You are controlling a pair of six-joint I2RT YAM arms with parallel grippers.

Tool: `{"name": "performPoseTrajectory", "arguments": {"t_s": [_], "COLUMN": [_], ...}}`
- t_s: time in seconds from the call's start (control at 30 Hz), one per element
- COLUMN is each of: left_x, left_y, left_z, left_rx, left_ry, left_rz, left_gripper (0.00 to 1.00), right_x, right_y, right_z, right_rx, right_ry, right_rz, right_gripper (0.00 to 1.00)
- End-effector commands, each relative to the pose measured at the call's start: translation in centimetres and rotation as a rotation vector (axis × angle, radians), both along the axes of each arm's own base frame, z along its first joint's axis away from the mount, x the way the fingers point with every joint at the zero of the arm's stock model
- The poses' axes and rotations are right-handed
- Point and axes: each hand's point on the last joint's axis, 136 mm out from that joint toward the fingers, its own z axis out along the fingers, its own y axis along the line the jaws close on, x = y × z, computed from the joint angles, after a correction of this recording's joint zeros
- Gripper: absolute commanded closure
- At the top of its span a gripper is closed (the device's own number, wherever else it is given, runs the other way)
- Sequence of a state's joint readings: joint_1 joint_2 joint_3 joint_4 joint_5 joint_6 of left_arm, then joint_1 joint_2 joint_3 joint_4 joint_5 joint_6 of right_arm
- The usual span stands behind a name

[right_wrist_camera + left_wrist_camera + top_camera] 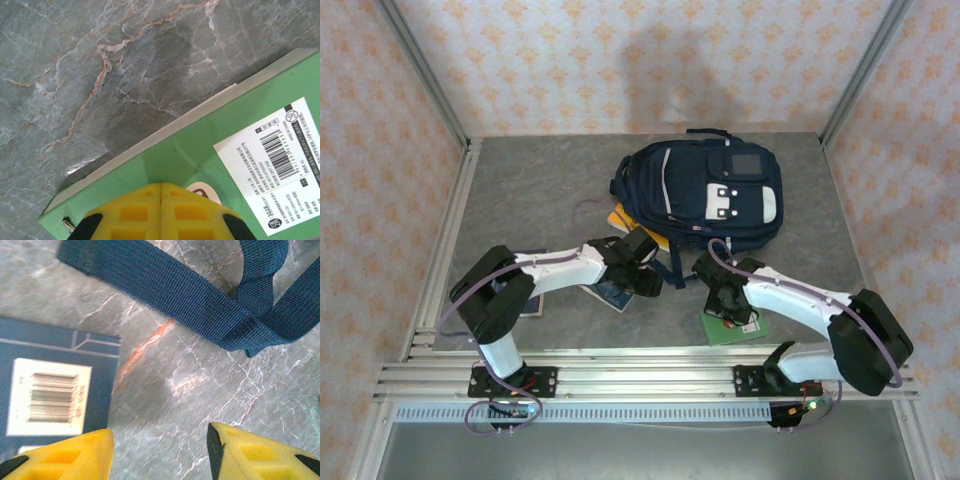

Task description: Pack the student bag

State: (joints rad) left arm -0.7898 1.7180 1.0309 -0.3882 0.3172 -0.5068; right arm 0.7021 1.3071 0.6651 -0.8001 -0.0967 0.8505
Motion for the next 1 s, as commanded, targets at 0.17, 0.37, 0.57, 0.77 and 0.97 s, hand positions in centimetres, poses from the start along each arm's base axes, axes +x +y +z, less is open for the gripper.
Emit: {"name": "performPoseTrajectory", "arguments": {"t_s": [0.17, 0.37, 0.57, 0.77, 0.97], "left_x": [-1.0, -2.0, -2.1, -1.6, -1.5], "left_y": [1.3, 0.6, -0.9, -2.4, -3.3], "left_z": [3.6, 2.6, 1.2, 0.7, 0.0], "left_rx": [-0.040, -0.105, -0.177, -0.211, -0.225], "left_ry": [-0.033, 0.028, 0.087, 0.118, 0.150], "left_rz": [0.054, 0.076, 0.103, 0.096, 0.089], "left_gripper": [0.44, 0.38, 0.33, 0.31, 0.31], "right_x": [3.2, 6.4, 6.0, 4.2, 3.5], "right_y": [7.5, 11.3, 7.8, 2.0, -0.4], "right_z": [-0.8, 1.2, 4.3, 4.4, 2.8], "right_rx": [0.292, 0.431, 0.299, 0.099, 0.011], "right_ry": [-0.013, -0.062, -0.186, -0.216, -0.188], "right_rz": [-0.126, -0.170, 0.005, 0.051, 0.024], "right_gripper": [1.00, 1.00, 0.87, 0.77, 0.80]}}
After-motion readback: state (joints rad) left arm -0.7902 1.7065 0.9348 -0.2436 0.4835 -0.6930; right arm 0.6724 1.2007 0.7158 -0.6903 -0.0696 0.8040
